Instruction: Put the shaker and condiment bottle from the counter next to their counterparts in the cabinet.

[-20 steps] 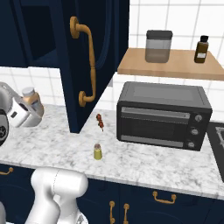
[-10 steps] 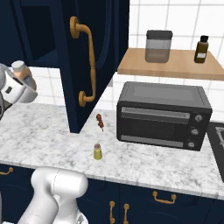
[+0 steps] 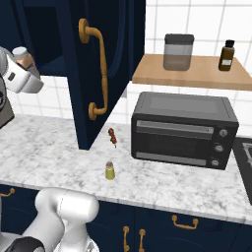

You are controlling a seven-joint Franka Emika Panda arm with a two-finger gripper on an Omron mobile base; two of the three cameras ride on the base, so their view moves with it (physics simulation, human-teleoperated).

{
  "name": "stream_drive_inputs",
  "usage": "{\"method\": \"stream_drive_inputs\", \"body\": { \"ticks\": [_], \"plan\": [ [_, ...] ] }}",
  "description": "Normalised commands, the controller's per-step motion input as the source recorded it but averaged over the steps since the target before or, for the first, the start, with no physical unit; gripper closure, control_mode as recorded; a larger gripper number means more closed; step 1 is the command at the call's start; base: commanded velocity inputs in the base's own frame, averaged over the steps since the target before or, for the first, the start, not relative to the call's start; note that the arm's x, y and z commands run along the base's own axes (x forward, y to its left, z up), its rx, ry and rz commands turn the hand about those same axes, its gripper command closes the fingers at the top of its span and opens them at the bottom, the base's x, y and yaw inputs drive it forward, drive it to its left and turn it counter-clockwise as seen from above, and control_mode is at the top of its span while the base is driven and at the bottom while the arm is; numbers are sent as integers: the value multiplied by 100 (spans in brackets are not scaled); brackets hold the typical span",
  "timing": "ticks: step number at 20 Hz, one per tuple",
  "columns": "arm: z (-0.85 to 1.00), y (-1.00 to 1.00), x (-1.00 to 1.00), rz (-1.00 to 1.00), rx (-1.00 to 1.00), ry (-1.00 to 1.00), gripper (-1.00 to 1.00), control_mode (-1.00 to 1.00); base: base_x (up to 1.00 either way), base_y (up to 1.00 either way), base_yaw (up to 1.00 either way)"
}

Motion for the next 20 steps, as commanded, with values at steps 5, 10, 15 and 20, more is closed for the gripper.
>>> {"method": "stream_drive_inputs", "body": {
  "ticks": [5,10,15,20],
  "plan": [
    [24,6,37,2,0,0,100,-100,0,0,0],
    [13,0,39,0,-3,0,100,-100,0,0,0],
    [5,3,25,0,-4,0,100,-100,0,0,0],
    [0,6,15,0,0,0,100,-100,0,0,0]
  ]
}}
